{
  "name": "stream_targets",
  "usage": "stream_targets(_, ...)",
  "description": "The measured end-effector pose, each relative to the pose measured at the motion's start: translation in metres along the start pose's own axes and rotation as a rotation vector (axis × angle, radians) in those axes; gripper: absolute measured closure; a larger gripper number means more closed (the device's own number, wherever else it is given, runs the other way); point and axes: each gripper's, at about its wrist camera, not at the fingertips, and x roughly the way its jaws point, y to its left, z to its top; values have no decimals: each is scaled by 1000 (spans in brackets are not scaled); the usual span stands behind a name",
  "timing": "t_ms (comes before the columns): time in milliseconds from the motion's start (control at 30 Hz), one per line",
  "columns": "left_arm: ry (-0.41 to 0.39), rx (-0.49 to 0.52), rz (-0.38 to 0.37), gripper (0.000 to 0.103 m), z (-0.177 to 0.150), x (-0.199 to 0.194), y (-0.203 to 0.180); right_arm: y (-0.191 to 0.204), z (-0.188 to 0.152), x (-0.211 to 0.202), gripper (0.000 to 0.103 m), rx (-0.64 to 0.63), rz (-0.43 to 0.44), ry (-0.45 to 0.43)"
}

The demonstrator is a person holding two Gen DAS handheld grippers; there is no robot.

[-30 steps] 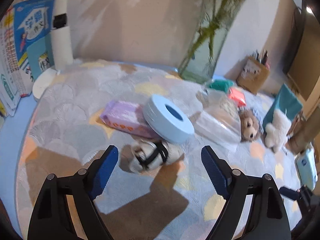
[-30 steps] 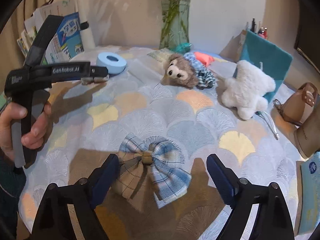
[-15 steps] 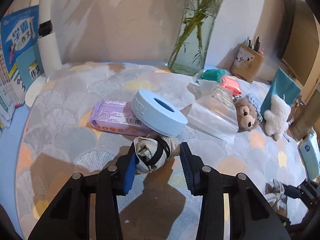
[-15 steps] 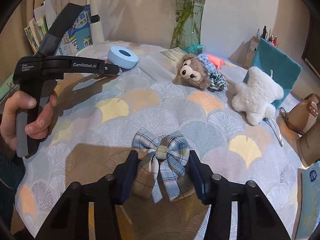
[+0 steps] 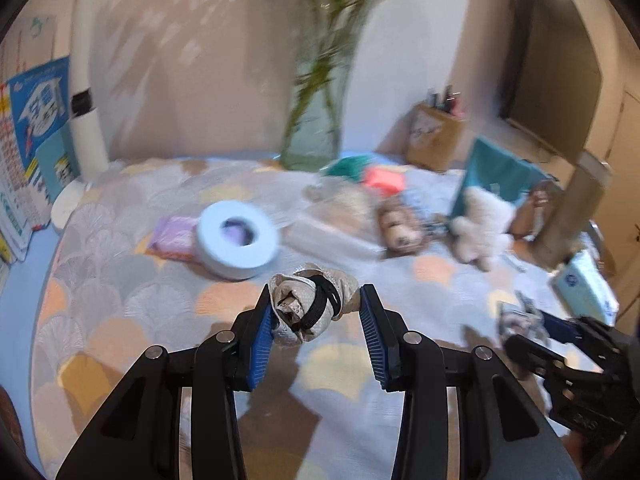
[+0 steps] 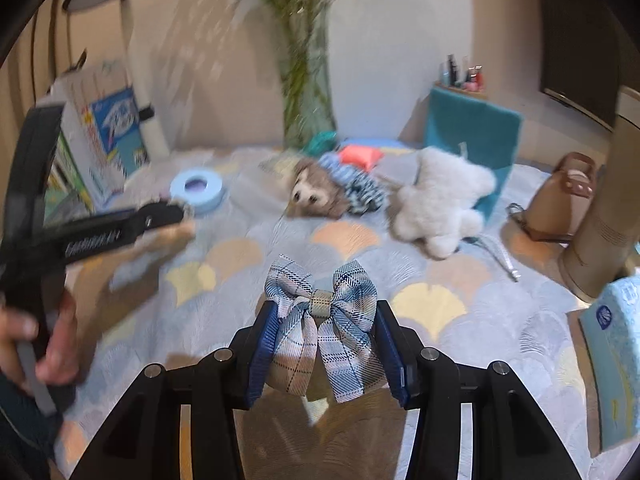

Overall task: Organize soft objects
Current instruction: 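Grasp the white-and-black plush with the left gripper while the right grasps the plaid bow, then carry the plush and plaid bow to the glass bowl and release both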

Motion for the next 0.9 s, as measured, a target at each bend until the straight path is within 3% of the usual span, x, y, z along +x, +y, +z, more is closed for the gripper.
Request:
stream_targets(167, -28, 75, -27, 65, 9, -9, -40, -31, 2, -20, 56, 95, 20, -37)
stream_targets(467, -41, 138, -176, 65, 28, -6, -108, -84, 8, -68, 56, 178, -9, -130)
stream_targets(633, -58, 175, -256, 65, 46, -5, -148, -114, 13, -98, 56, 213, -100, -169)
stream_targets(900, -100, 300, -424, 65, 61, -12, -247, -186, 13, -158, 56, 315, -242, -234)
